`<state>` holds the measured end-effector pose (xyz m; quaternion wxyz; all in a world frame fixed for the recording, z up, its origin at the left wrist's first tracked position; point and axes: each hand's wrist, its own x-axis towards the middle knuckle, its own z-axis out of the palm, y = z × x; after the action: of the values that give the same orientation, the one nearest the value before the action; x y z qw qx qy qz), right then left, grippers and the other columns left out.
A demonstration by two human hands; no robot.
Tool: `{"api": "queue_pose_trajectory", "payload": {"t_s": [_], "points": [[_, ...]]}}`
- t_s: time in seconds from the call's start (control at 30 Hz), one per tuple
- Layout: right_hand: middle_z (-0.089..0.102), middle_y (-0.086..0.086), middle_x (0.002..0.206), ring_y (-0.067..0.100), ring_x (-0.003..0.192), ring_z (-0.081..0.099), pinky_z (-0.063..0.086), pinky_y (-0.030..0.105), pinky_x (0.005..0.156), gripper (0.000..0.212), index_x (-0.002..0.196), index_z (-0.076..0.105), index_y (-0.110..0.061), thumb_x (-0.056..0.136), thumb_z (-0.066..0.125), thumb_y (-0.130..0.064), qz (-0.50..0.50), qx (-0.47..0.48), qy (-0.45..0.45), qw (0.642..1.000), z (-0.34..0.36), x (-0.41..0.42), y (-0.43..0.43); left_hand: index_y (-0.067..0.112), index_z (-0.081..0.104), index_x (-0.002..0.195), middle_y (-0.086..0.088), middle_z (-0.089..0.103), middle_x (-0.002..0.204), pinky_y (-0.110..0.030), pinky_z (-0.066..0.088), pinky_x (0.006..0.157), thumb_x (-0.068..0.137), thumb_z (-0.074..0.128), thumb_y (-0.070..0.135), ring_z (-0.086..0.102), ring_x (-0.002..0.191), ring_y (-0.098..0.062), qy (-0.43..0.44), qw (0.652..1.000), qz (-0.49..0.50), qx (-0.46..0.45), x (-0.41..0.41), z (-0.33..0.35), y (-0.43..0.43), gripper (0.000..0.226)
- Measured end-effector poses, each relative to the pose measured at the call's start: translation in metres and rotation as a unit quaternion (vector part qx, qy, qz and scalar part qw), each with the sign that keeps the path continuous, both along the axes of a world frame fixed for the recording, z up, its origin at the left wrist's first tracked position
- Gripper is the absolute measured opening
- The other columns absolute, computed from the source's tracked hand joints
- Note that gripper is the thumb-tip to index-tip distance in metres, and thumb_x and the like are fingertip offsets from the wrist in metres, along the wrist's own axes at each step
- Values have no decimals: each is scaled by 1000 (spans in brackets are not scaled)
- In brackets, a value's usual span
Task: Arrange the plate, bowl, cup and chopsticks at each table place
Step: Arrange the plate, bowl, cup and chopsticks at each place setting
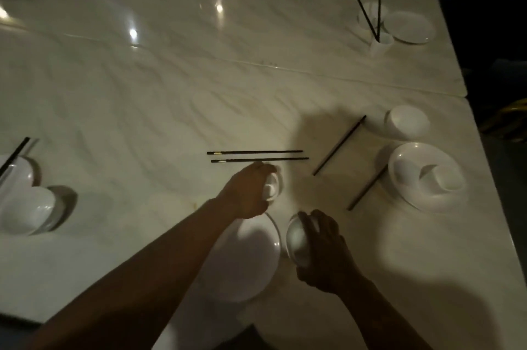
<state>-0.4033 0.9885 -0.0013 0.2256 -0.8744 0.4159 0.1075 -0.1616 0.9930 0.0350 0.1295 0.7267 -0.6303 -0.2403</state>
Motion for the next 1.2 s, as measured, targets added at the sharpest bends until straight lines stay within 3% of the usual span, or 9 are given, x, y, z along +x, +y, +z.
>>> {"api": "queue_pose_trajectory", "payload": {"t_s": [0.1,0.23,0.47,0.63,0.87,0.97,1.13,1.2], "points": [[26,-1,143,31,135,29,45,45,99,101,144,25,-29,56,72,-47,-34,-7,-21,999,-3,-1,6,15,53,128,-7,56,120,-34,50,92,63,82,29,58,108,-26,-1,999,27,-27,33,12,44,72],[23,-3,145,30,136,25,45,45,99,114,147,20,-29,47,69,-56,-45,3,-4,999,-8,-6,20,19,56,126,-5,55,114,-20,41,86,59,82,39,59,99,-22,-5,997,72,4,67,19,109,74],[8,4,158,32,146,10,37,43,111,124,155,5,-27,54,71,-57,-53,12,30,998,5,-9,44,21,57,124,-2,55,113,-31,51,85,53,67,36,61,98,-23,0,995,91,34,98,8,178,74],[8,3,159,30,148,8,35,43,113,124,156,5,-26,54,69,-59,-68,3,31,997,8,-15,58,23,57,124,0,55,113,-27,49,87,56,72,31,60,99,-20,20,995,87,47,97,-1,197,70],[10,-2,162,28,147,13,32,42,115,122,152,22,-33,41,52,-74,-73,-18,75,994,-24,-33,58,24,57,124,6,49,110,-22,44,85,57,74,31,57,99,-18,22,996,79,39,90,-8,212,69],[9,-2,161,27,148,12,31,42,115,130,154,13,-30,38,53,-74,-82,-12,65,994,-22,-33,57,27,56,125,7,47,110,-22,46,84,57,71,34,58,99,-17,11,997,67,42,89,-9,213,70],[8,-1,161,29,146,13,31,44,115,117,150,24,-34,46,65,-68,-100,1,71,992,-23,-29,56,29,54,124,8,46,107,-25,49,86,57,70,31,58,100,-18,16,997,60,37,89,-9,214,69],[9,-3,162,27,147,12,32,42,115,118,148,30,-35,41,63,-74,-89,2,74,993,-25,-31,53,28,50,130,6,46,111,-23,47,88,59,76,29,55,104,-15,20,997,48,55,89,-6,211,75]]}}
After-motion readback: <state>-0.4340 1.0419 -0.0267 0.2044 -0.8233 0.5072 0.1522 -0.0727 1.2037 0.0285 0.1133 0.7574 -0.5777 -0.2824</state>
